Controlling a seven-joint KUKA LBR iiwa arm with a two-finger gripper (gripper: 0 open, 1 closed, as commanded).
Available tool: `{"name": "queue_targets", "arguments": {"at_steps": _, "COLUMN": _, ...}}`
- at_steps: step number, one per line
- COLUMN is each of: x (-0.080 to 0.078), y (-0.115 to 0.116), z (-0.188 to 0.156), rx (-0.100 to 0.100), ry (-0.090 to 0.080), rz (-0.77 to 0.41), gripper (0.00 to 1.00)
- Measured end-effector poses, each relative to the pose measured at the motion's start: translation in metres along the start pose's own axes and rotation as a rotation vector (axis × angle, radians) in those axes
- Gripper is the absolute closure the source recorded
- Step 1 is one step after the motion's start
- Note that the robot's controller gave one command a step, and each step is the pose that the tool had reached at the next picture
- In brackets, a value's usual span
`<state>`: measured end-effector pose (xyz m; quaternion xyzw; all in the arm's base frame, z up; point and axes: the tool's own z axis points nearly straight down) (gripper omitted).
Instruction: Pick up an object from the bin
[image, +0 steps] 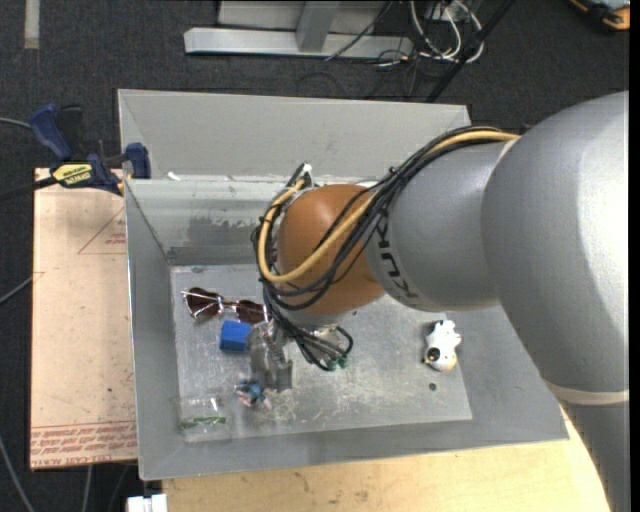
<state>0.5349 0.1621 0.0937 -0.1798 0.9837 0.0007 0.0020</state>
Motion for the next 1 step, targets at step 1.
{"name": "queue_targets", "arguments": {"at_steps": 1, "x": 0.0000, "y": 0.0001, "z": -0.0045, "rx": 0.000, "ry": 0.001, "rz": 0.001, "gripper": 1.00}}
